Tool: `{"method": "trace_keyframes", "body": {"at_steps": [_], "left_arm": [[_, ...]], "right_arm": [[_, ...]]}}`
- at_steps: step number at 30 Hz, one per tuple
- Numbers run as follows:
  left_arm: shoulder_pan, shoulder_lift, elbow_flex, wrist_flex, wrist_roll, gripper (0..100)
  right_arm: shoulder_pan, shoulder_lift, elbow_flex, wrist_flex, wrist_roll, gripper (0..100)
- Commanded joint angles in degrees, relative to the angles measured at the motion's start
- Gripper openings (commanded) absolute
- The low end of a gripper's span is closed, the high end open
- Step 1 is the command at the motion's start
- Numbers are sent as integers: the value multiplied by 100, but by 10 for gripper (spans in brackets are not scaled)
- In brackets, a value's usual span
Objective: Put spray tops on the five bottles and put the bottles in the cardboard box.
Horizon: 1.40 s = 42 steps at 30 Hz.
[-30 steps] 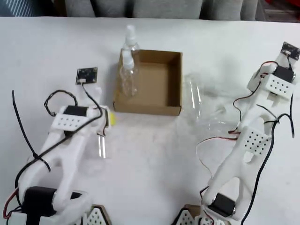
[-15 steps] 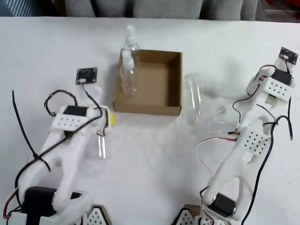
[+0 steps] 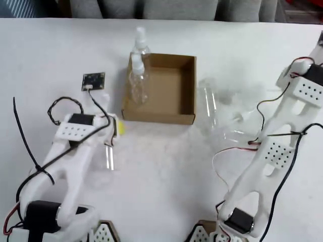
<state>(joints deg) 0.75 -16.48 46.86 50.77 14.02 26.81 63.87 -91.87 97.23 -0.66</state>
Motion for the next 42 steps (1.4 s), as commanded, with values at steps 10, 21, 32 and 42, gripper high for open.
{"method": "trace_keyframes", "body": {"at_steps": [10,21,32,42], "left_arm": [[-48,-259,-53,-132,-44,20],[-48,-268,-44,-132,-44,20],[-40,-1508,712,-308,-800,20],[-48,-4268,2347,-1415,-765,20]], "right_arm": [[505,-1349,958,233,-18,15],[330,-3152,3675,215,-9,15],[-646,-5499,7042,119,1152,16],[-1473,-6475,7367,92,1143,16]]}}
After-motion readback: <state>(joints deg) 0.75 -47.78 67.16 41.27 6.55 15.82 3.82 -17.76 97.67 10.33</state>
